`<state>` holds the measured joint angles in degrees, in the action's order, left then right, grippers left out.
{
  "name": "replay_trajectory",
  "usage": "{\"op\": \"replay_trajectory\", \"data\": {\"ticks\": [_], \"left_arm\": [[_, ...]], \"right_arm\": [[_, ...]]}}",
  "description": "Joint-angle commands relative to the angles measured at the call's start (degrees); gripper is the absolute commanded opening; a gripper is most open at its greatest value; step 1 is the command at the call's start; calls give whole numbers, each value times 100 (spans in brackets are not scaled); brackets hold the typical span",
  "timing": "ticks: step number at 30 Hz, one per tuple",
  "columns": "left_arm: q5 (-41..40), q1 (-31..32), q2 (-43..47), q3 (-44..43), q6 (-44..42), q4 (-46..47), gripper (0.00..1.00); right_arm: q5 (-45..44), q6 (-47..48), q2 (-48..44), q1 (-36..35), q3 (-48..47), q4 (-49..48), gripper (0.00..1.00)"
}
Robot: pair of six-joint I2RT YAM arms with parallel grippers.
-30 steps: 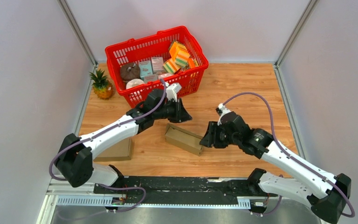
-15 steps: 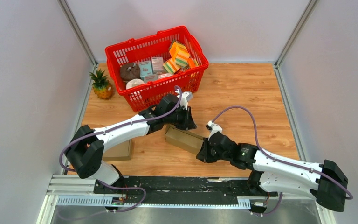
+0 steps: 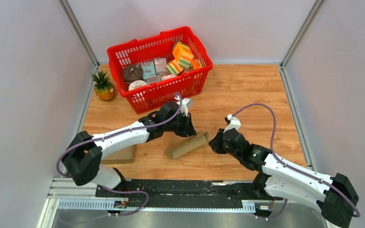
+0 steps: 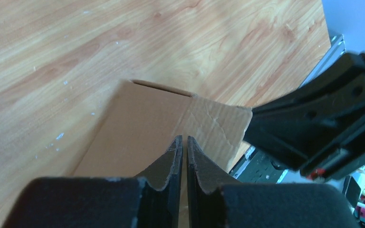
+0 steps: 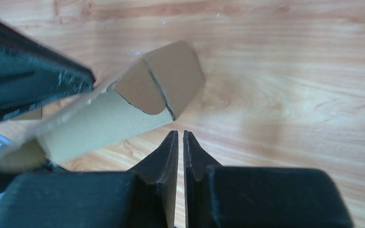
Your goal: Fold the paper box
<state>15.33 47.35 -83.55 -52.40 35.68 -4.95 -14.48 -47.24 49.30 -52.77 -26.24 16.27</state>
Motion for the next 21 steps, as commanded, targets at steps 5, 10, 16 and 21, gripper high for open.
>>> {"op": "replay_trajectory", "data": {"ticks": [5,10,16,21], "left_arm": [[-267,72,541,-41,-87,-295,15],[-391,72,445,-332,-246,-551,15],[-583,72,383,-367,-404,-805,19],[-865,64,594,-227,-518,-1008,19]], "right_arm": [[374,287,80,531,-434,296,13],[859,154,238,522,-645,613,14],[226,400,449,715,-936,2151,31],[708,417,-138,795,-375,1715,41]]}}
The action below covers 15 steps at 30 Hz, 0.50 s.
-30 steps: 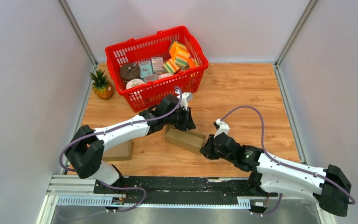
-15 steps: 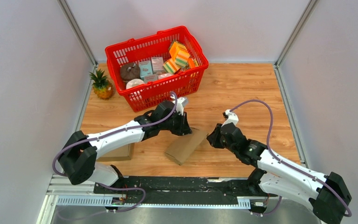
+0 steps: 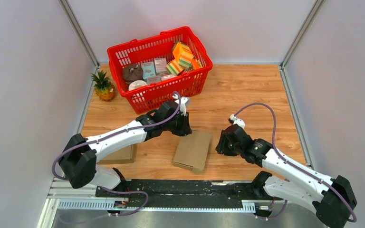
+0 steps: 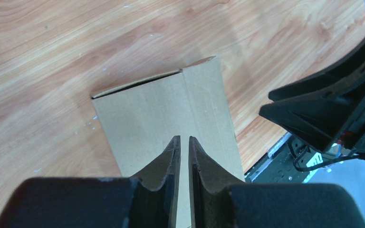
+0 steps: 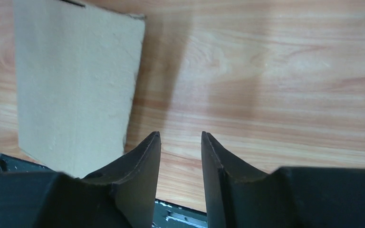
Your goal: Fold the paper box
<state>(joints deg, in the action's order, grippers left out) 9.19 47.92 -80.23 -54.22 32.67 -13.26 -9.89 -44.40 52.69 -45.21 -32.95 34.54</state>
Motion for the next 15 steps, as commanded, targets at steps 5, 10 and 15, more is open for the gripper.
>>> {"op": "replay_trajectory", "data": {"ticks": [5,10,15], "left_arm": [[-277,7,183,332,-59,25,14],[-488,7,332,789,91,130,8],[-576,7,622,1140,126,165,11]], "right_arm": [[645,335,-330,30,88,-826,34],[1586,301,636,-171,-256,-941,17],[1255,827,568,-1068,-317,-688,45]]}}
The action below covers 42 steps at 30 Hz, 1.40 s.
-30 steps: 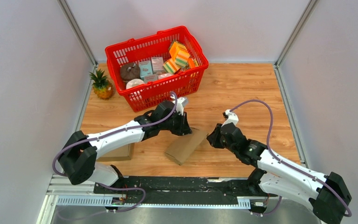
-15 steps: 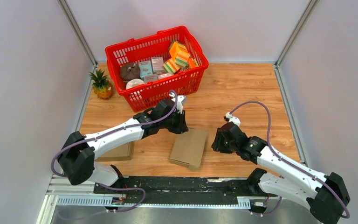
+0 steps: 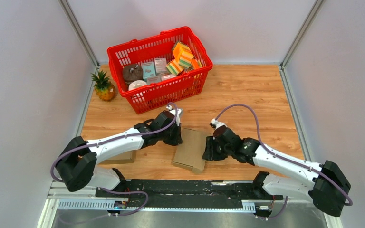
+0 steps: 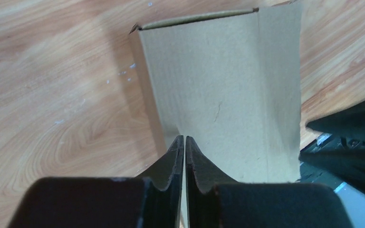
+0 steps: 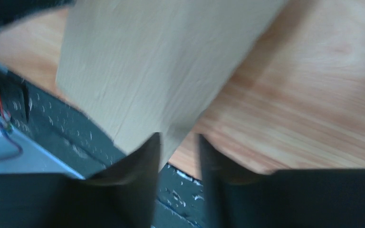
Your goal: Fold the paper box
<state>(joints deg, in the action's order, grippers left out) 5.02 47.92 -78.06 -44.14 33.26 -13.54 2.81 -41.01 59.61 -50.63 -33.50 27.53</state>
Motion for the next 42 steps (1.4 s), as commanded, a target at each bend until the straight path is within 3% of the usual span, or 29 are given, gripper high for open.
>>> {"op": "replay_trajectory", "data": {"ticks": [1,4,10,12,13,17,20,24,29,33,39,42], "left_arm": [[-220,7,467,186,67,203,14],[-230,-2,660,327,-21,194,24],[96,-28,898,538,-56,650,34],[61,-63,1012,739,84,861,39],[35,-142,1038,810,146,949,41],[473,-545,759,1118,453,1536,47],[720,-626,320,1031,568,1679,47],[658,-714,-95,942,646,1442,44],[667,-881,-376,1101,735,1389,37],[764,-943,-561,1091,700,1143,33],[843,-1013,-447,1294,761,1292,32],[887,-1048,-420,1355,744,1327,31]], "right_arm": [[-313,480,-152,-561,-280,181,61],[-590,471,-520,-299,-105,561,79],[1515,524,-1172,1027,984,-1318,93],[2011,262,-1023,1476,1326,-2188,89],[2335,182,-900,1599,1389,-2425,79],[2952,198,-416,2065,1469,-3252,67],[3094,357,-109,2145,1364,-3184,54],[3051,725,-72,2215,1319,-2947,54],[3042,849,-161,2777,1075,-2771,83],[2857,1359,469,3173,84,-1665,99],[3559,1852,2192,3595,-1630,-688,100],[4137,1781,2800,3569,-1835,-1134,100]]}}
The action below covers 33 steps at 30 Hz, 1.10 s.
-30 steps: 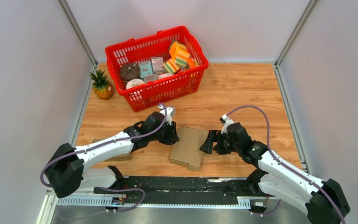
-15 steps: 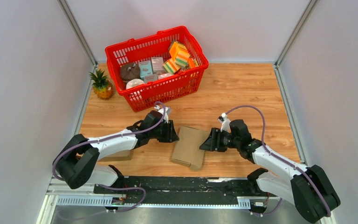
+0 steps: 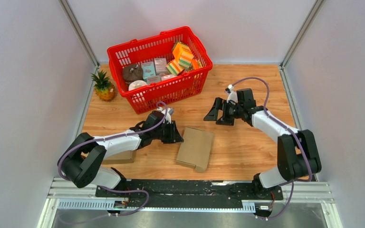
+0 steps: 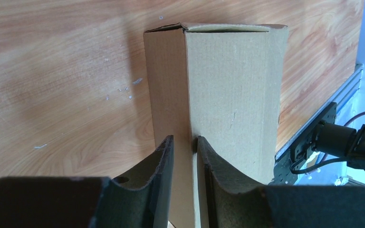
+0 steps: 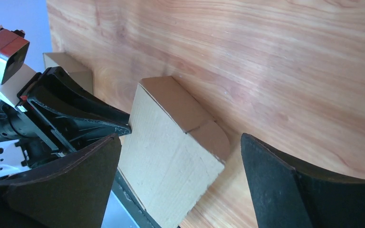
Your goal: Fold the paper box
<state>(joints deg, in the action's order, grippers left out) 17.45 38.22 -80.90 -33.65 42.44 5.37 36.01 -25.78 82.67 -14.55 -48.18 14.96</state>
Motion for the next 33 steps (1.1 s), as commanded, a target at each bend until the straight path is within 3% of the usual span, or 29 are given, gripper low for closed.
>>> {"op": "replay_trajectory", "data": {"ticks": [1,5,8,10,12,20,23,25,27,31,33], "left_arm": [[-331,-78,-128,332,-165,-563,30],[-287,-121,-136,412,-183,-387,27],[-234,-139,-136,491,-227,-256,26],[-120,-139,-5,482,-323,-211,26],[-119,-130,249,473,-429,-220,33],[-902,-121,2648,-186,-895,-2530,54],[-656,0,3097,-20,-755,-2883,54],[-498,150,3299,295,-501,-2814,52],[-645,440,3475,569,105,-2586,51],[-1718,1099,4082,1183,1106,-2260,54],[-2095,1135,4214,1325,1328,-2102,58]], "right_arm": [[985,293,904,-66,-567,51,100],[1374,513,1706,-110,-912,157,92],[1575,548,1997,-232,-1026,139,81],[1462,636,1972,-399,-1009,165,79],[1313,566,1884,-479,-842,34,79],[1241,224,1919,-497,-412,-476,58],[1181,31,1770,-514,-175,-626,54],[690,-189,1534,-505,79,-617,52],[-45,-1071,1262,-497,396,-948,51],[-1094,-3316,172,-776,2238,-2662,50],[-1891,-3958,-548,-1145,2445,-2692,54]]}}
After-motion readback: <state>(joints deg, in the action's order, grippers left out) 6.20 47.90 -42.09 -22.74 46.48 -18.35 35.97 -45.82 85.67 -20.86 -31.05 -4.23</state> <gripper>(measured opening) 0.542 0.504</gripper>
